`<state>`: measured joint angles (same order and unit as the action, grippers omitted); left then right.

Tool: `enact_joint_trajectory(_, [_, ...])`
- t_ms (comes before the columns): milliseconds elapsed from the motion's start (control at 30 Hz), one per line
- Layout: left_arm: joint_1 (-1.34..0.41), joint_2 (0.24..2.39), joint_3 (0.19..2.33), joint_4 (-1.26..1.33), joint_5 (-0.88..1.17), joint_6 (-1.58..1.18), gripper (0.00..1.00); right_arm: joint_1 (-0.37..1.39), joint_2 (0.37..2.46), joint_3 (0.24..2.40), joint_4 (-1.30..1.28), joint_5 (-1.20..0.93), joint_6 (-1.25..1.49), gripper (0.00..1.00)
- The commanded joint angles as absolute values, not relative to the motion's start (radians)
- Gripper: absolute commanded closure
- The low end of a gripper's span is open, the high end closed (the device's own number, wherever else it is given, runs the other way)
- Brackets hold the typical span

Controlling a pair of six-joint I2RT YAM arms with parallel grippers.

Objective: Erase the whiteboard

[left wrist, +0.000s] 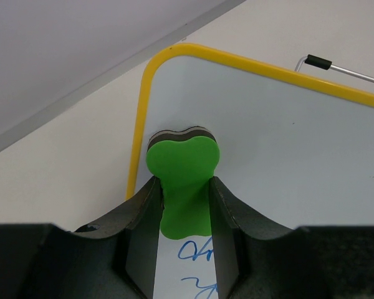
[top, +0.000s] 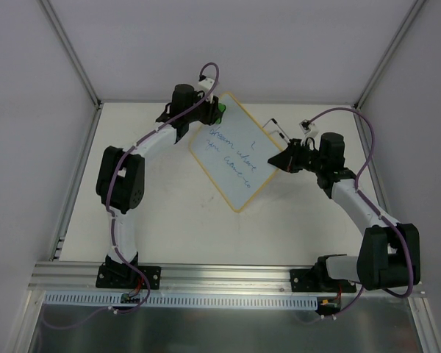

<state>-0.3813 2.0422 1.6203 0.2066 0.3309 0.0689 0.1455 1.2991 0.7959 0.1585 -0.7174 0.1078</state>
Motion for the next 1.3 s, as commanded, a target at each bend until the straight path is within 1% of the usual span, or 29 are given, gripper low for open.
enact_joint_trajectory(0, [-0.377, 2.1, 1.649, 0.137, 0.313, 0.081, 1.0, 0.186, 1.287, 0.838, 0.189, -0.804, -0.069, 1.0])
enact_joint_trajectory(133, [-0.388, 2.095, 1.634, 0.137, 0.351, 0.048, 1.0, 0.189, 1.29, 0.844, 0.19, -0.804, -0.069, 1.0])
enact_joint_trajectory(267, [-0.391, 2.076, 1.547, 0.138, 0.342, 0.003, 1.0, 0.193, 1.293, 0.847, 0.19, -0.804, -0.069, 1.0])
enact_joint_trajectory(400, [-0.42, 2.036, 1.479, 0.147, 0.351, 0.021, 1.0, 0.195, 1.295, 0.842, 0.189, -0.801, -0.071, 1.0])
enact_joint_trajectory(833, [-0.672, 1.956, 1.465, 0.209, 0.341, 0.017, 1.0, 0.213, 1.307, 0.854, 0.192, -0.792, -0.071, 1.0])
enact_joint_trajectory(1067, [-0.837, 1.933, 1.39, 0.218, 0.336, 0.005, 1.0, 0.218, 1.308, 0.862, 0.192, -0.778, -0.071, 1.0])
enact_joint_trajectory(1167, [-0.879, 1.918, 1.339, 0.224, 0.321, -0.063, 1.0, 0.216, 1.307, 0.862, 0.193, -0.778, -0.069, 1.0])
enact_joint_trajectory(1267, [-0.882, 1.904, 1.281, 0.252, 0.276, -0.103, 1.0, 0.218, 1.302, 0.858, 0.192, -0.776, -0.069, 1.0])
